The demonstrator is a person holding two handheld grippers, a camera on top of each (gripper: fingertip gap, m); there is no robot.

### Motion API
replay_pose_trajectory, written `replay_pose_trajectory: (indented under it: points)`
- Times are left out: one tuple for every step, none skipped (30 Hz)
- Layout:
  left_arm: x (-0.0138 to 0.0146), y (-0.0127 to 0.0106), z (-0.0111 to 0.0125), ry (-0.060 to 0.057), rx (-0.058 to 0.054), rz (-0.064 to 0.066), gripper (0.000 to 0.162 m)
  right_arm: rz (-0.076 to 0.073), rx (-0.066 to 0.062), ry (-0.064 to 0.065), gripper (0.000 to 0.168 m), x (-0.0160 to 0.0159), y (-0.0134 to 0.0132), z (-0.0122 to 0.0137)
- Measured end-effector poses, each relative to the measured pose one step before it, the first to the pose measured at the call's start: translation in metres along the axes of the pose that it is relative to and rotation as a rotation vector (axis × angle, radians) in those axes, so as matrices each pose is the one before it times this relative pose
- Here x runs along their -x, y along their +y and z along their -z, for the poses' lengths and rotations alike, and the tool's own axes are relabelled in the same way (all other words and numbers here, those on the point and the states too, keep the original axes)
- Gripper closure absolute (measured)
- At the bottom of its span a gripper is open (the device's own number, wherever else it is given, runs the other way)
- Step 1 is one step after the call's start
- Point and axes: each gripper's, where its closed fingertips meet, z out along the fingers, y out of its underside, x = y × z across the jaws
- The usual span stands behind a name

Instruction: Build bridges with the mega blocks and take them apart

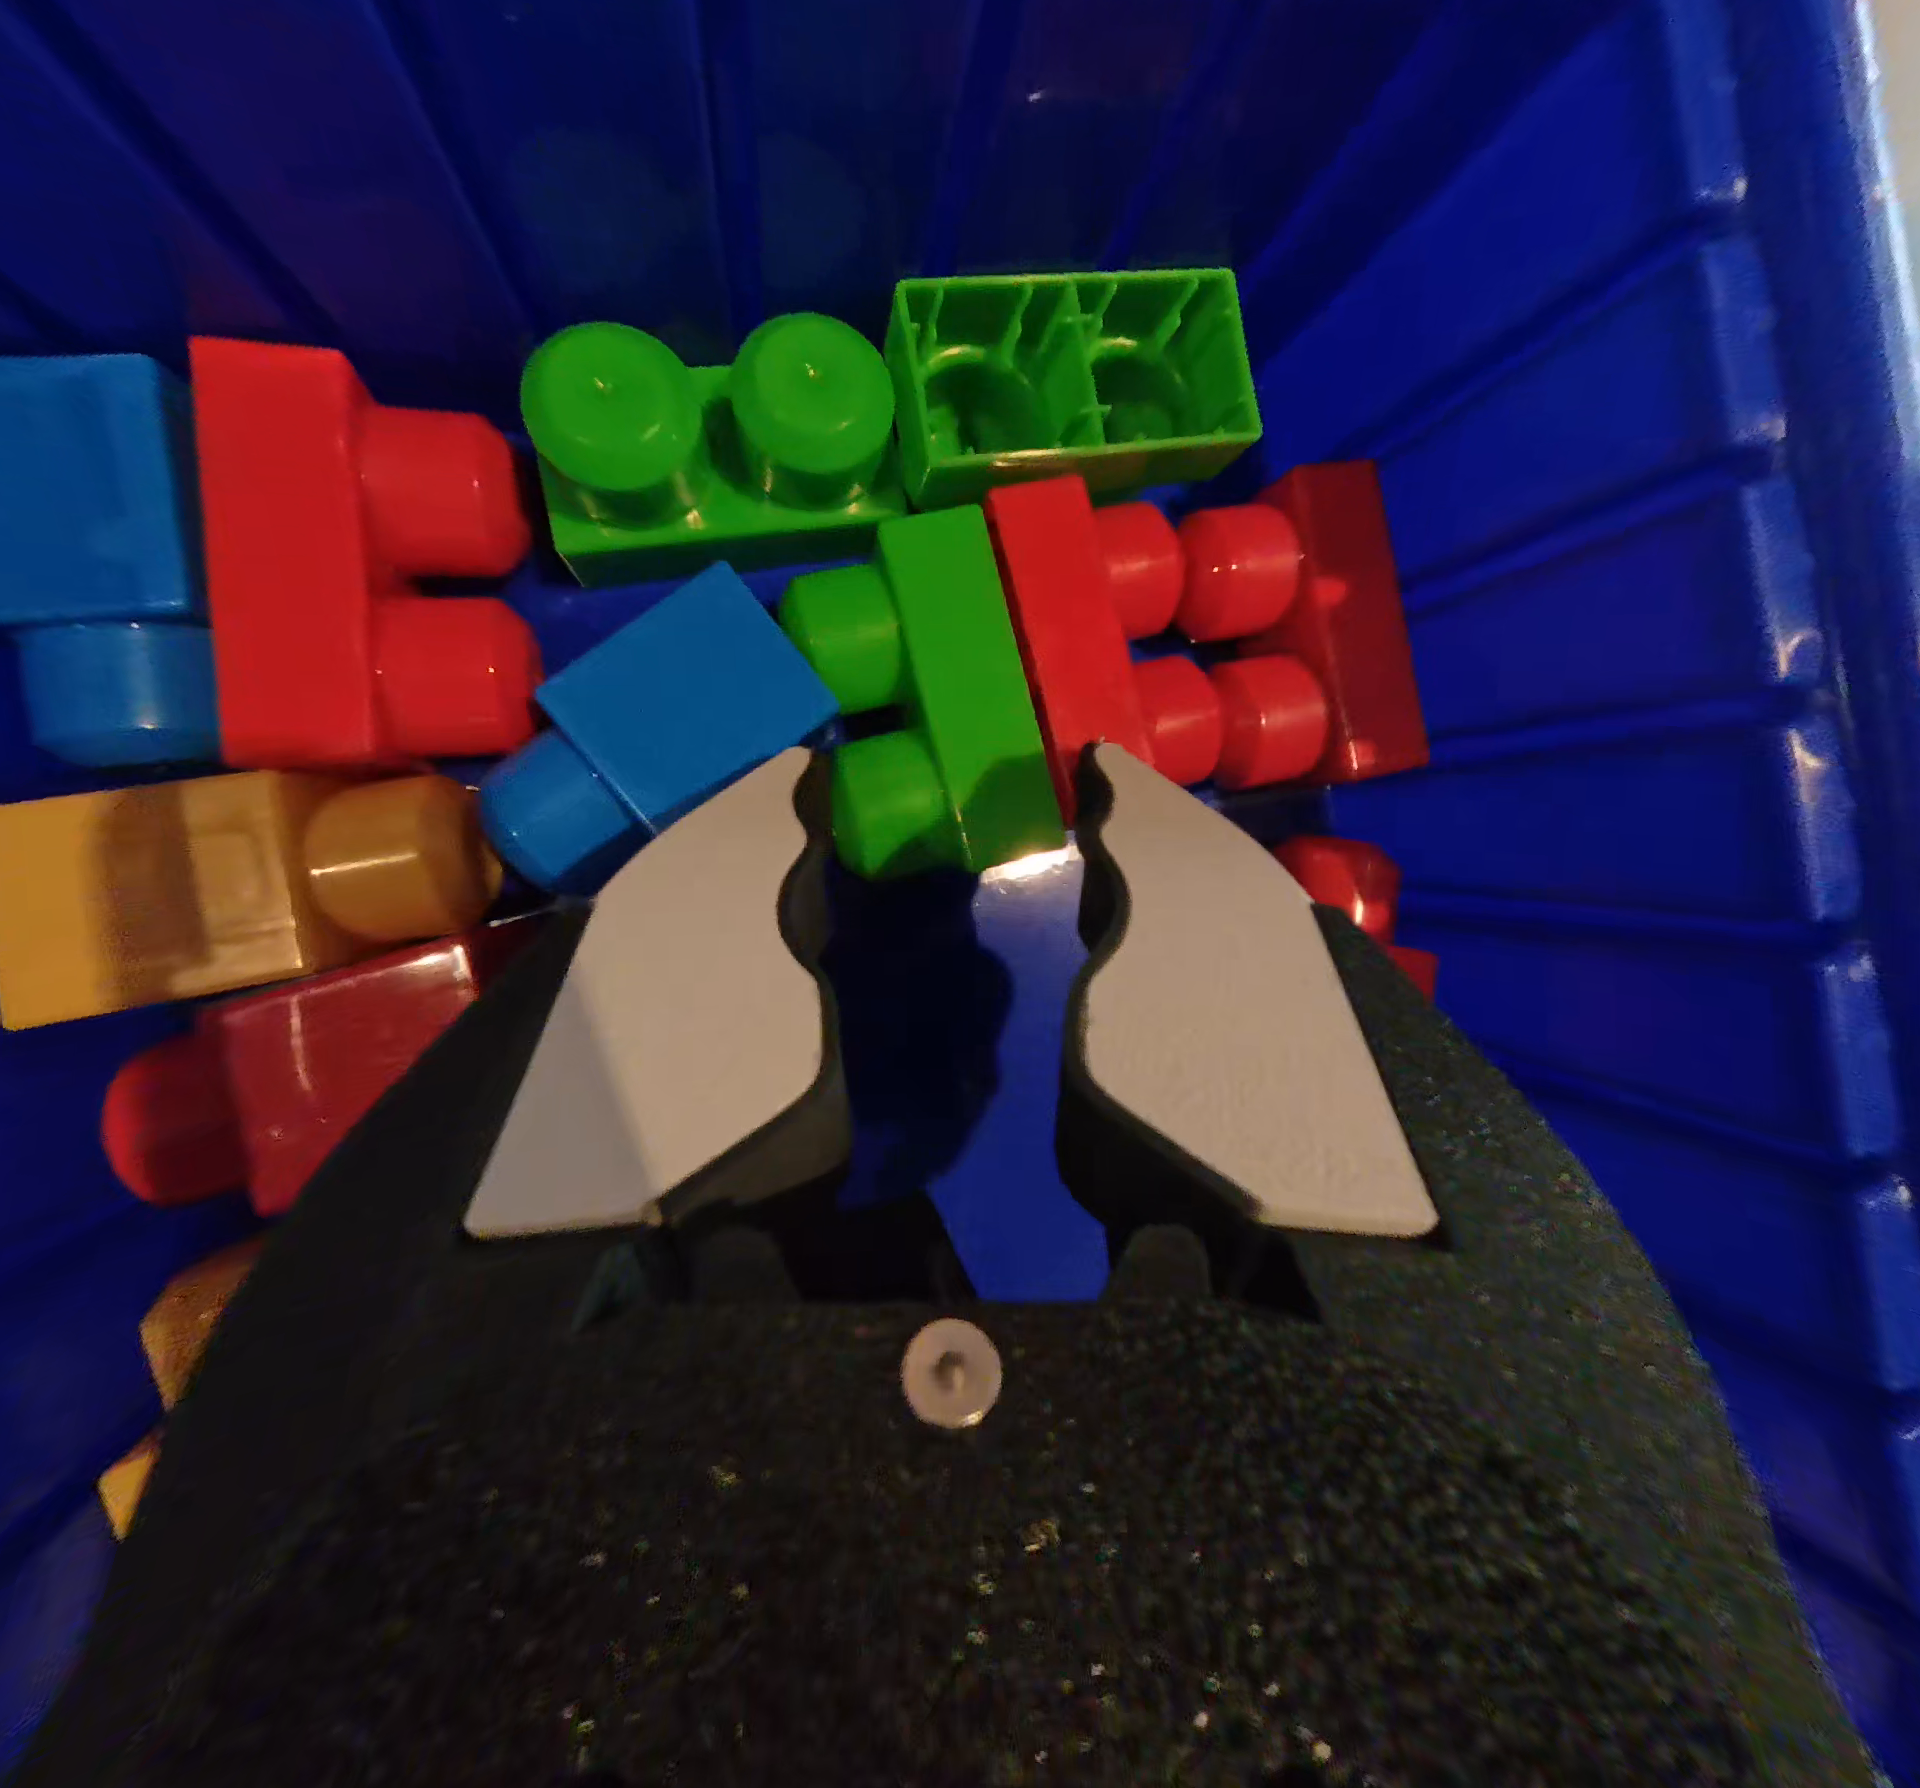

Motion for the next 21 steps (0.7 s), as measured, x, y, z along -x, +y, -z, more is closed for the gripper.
replay_pose_trajectory:
  points:
    - [0.00027, -0.00008, 0.00004, 0.0031, -0.0046, -0.0025, 0.117, 0.0015, 0.0004, 0.0, 0.137, 0.00019, 0.00003, 0.0]
    - [0.00071, -0.00023, 0.00018, 0.0039, -0.0056, 0.0016, 0.119, 0.0017, 0.0, 0.0002, 0.138, 0.00015, 0.00008, -0.00003]
    - [0.00202, -0.00049, 0.00104, 0.0013, -0.0075, 0.012, 0.12, 0.0017, 0.0, 0.0003, 0.138, 0.00015, -0.00002, 0.00007]
    - [0.00132, 0.00032, 0.00084, 0.0111, -0.0014, 0.0187, 0.121, 0.0017, 0.0003, 0.0, 0.138, 0.00019, 0.00002, -0.00001]
    - [0.00178, 0.00017, 0.00094, 0.0074, -0.0066, 0.0242, 0.122, 0.0017, 0.0003, -0.0004, 0.138, 0.00033, 0.00002, -0.00001]
    - [0.00134, 0.00064, 0.00119, 0.0043, -0.003, 0.0104, 0.123, 0.0017, 0.0, -0.0003, 0.138, 0.00023, 0.00008, 0.00007]
    - [0.00094, 0.00125, 0.00167, -0.001, 0.0052, 0.0029, 0.124, 0.0014, 0.0001, -0.0002, 0.138, 0.00012, 0.0, -0.00001]
    - [0.00044, 0.00216, 0.00179, -0.0042, 0.0169, -0.0059, 0.125, 0.001, 0.0008, -0.0005, 0.138, 0.00019, 0.00008, -0.00006]
    - [0.00036, 0.00183, 0.00145, -0.0087, 0.0148, -0.0133, 0.125, 0.0005, 0.001, -0.0008, 0.138, 0.00015, 0.00011, -0.00014]
    - [0.00025, 0.00124, 0.0008, -0.0101, 0.0094, -0.0143, 0.125, 0.0, 0.0006, -0.0006, 0.138, 0.00007, 0.00007, -0.00006]
    - [0.00008, 0.00091, 0.00041, -0.0084, 0.0063, -0.0092, 0.124, -0.0001, 0.0001, -0.0002, 0.138, 0.00003, 0.00001, 0.0]
    - [-0.00031, 0.00089, 0.00039, -0.0081, 0.0094, -0.0098, 0.124, 0.0001, -0.0001, -0.0001, 0.138, 0.00011, -0.00001, 0.00009]
    - [-0.00084, 0.00087, 0.00056, -0.0067, 0.0133, -0.0146, 0.124, 0.0003, -0.0001, 0.0, 0.138, -0.00002, -0.00001, 0.0]
    - [-0.00107, 0.00089, 0.0004, -0.0069, 0.0129, -0.0175, 0.124, 0.0005, -0.0004, 0.0002, 0.138, 0.00004, -0.00005, 0.00006]
    - [-0.00053, 0.00014, -0.00009, -0.0098, 0.0076, -0.0132, 0.123, 0.0005, -0.0002, -0.0001, 0.138, 0.00008, -0.00003, -0.00002]
    - [-0.00034, 0.00005, -0.0006, -0.0126, 0.0039, -0.016, 0.122, 0.0005, 0.0002, -0.0004, 0.138, 0.00011, 0.00002, 0.00001]
    - [0.00042, 0.00063, -0.00087, -0.0167, 0.0089, -0.0164, 0.121, 0.0007, 0.0004, -0.0001, 0.138, 0.00016, 0.00003, -0.00009]
    - [0.00168, 0.00301, -0.00164, -0.026, 0.0253, -0.023, 0.12, 0.0007, 0.0006, -0.0001, 0.138, 0.00005, 0.00007, -0.00006]
    - [0.00009, 0.00335, -0.00219, -0.0175, 0.0247, -0.0278, 0.119, 0.0007, 0.0003, -0.0001, 0.138, 0.00005, 0.00003, -0.00008]
    - [-0.00103, 0.00436, -0.00279, -0.0095, 0.0296, -0.0195, 0.117, 0.0007, -0.0001, 0.0001, 0.138, 0.00005, -0.00001, 0.00008]
    - [-0.00063, 0.00551, -0.00352, -0.0083, 0.0367, -0.0166, 0.116, 0.0004, 0.0002, 0.0002, 0.138, 0.00004, 0.00001, -0.0001]
